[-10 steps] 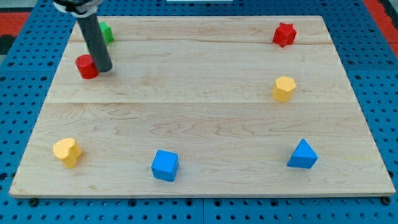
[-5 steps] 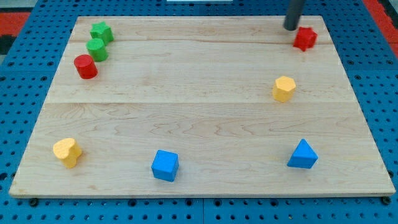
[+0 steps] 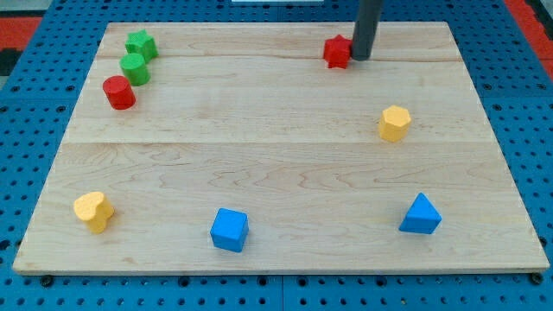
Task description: Push the red star diagonal top left to the yellow heart
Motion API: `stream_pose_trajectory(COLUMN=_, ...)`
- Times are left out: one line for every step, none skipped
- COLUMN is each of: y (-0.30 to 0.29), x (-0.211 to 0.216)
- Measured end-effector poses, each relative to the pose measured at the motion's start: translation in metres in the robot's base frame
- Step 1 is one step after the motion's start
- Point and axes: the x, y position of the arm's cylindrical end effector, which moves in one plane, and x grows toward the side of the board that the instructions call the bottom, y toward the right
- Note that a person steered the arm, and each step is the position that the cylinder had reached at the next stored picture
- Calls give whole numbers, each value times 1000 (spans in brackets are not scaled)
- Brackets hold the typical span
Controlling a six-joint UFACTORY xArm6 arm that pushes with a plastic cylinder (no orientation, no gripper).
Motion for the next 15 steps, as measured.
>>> stream_pose_trajectory(y=-26, x=-30)
stream_pose_trajectory(y=-84, x=37)
stream_pose_trajectory(y=-122, x=89)
stream_pose_trajectory(y=-61, x=95)
stream_pose_trajectory(y=-31, x=76)
stream_pose_trajectory(y=15, x=56)
stream_pose_trajectory(y=48, x=92)
stream_pose_trajectory(y=-19, x=110)
stream_pose_trajectory(y=-60, x=91)
stream_pose_trajectory(y=-89, x=63)
stream_pose_trajectory(y=-150, x=60)
stream_pose_trajectory(y=-155, x=105)
stream_pose_trajectory(y=-111, x=116)
stream_pose_trajectory(y=-46, x=99)
stream_pose_trajectory(y=-32, x=124)
